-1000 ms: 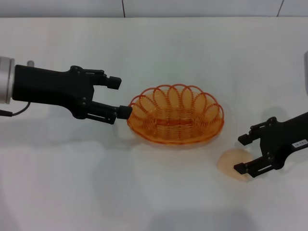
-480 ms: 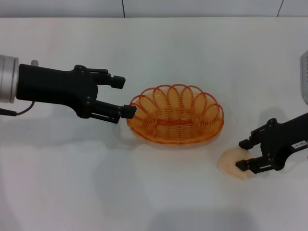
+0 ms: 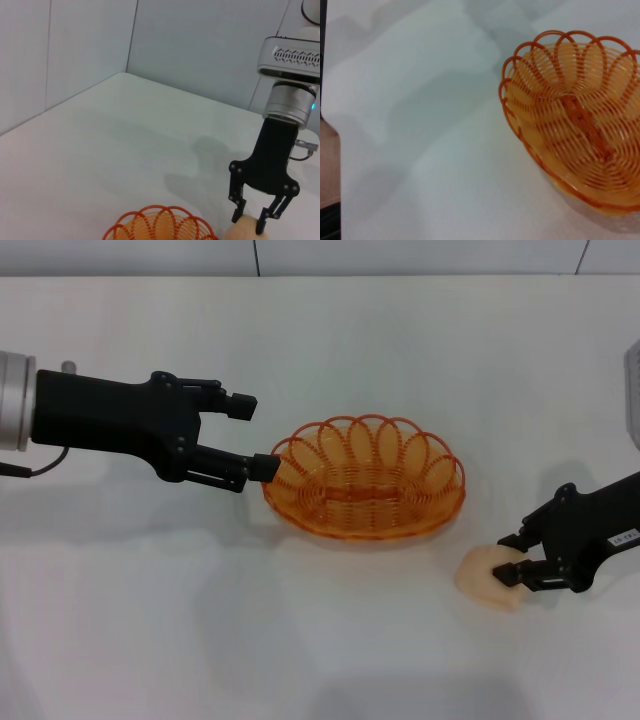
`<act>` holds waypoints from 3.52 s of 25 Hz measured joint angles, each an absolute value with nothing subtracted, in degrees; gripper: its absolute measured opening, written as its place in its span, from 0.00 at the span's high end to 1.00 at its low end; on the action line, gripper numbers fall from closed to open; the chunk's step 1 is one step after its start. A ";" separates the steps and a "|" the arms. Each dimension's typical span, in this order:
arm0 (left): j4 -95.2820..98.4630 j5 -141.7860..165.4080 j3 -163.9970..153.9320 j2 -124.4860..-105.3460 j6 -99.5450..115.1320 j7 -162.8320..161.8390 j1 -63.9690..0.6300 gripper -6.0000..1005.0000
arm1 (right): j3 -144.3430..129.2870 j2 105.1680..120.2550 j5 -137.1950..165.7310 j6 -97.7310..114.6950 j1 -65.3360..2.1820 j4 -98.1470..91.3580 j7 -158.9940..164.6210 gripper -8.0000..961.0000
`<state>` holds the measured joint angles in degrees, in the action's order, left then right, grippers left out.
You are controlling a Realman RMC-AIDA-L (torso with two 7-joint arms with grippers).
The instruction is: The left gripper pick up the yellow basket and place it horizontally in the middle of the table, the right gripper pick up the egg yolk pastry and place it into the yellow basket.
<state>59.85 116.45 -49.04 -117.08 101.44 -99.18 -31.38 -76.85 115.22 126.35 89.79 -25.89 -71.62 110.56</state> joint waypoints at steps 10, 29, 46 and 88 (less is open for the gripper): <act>59.85 116.45 -48.95 -116.89 101.42 -98.68 -30.88 0.12 | -76.67 115.31 124.92 93.68 -25.15 -80.00 112.54 0.73; 59.78 115.82 -48.28 -115.98 102.02 -97.03 -27.58 0.12 | -81.30 115.50 119.84 78.61 -31.72 -79.04 114.44 0.87; 59.76 115.80 -48.25 -115.48 101.77 -95.22 -26.81 0.12 | -90.54 115.73 120.32 69.51 -35.85 -74.43 114.09 0.91; 54.30 115.49 -42.81 -116.46 100.52 -90.35 -28.49 0.12 | -63.09 115.04 110.82 92.81 -17.50 -79.21 96.74 0.10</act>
